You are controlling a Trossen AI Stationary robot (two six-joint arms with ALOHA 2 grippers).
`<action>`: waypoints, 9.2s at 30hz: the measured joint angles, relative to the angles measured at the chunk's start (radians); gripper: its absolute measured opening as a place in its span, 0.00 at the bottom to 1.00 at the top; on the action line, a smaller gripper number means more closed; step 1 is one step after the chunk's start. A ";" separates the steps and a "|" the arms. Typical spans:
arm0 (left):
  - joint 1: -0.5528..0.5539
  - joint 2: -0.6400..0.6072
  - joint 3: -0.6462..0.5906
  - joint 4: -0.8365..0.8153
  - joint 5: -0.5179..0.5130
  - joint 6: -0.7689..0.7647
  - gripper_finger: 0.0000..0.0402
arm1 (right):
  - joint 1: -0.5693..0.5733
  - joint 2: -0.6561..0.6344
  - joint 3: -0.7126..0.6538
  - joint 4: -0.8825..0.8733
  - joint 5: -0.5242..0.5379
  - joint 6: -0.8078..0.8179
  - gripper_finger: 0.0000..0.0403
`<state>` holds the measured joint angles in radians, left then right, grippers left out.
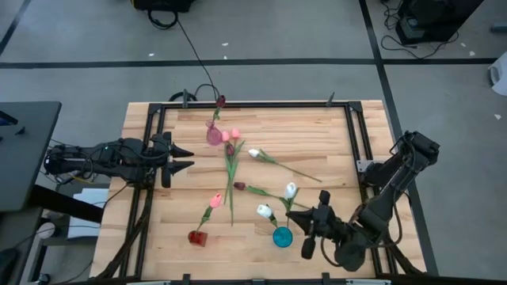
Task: Sort flowers into vase by color
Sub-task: Put the right white flower into the blue vase, then put the white flower into the blue vase, then put the bottom red flower into the purple vase
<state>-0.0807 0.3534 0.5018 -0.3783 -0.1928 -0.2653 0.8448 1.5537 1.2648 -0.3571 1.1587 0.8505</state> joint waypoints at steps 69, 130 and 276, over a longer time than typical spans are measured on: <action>0.000 0.000 0.000 -0.002 0.001 0.004 0.41 | -0.578 0.010 -0.413 -0.167 -0.791 -0.146 0.32; 0.002 0.149 -0.071 0.243 -0.025 0.074 0.41 | -1.007 -0.139 -0.448 0.668 -1.283 -0.596 0.00; 0.105 0.332 0.213 0.177 0.245 0.212 0.41 | 0.038 -0.161 -0.629 0.608 -0.506 -0.051 0.61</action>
<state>0.0242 0.6853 0.7143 -0.2017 0.0517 -0.0536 0.8824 1.3929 0.6357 0.2508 0.6527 0.7996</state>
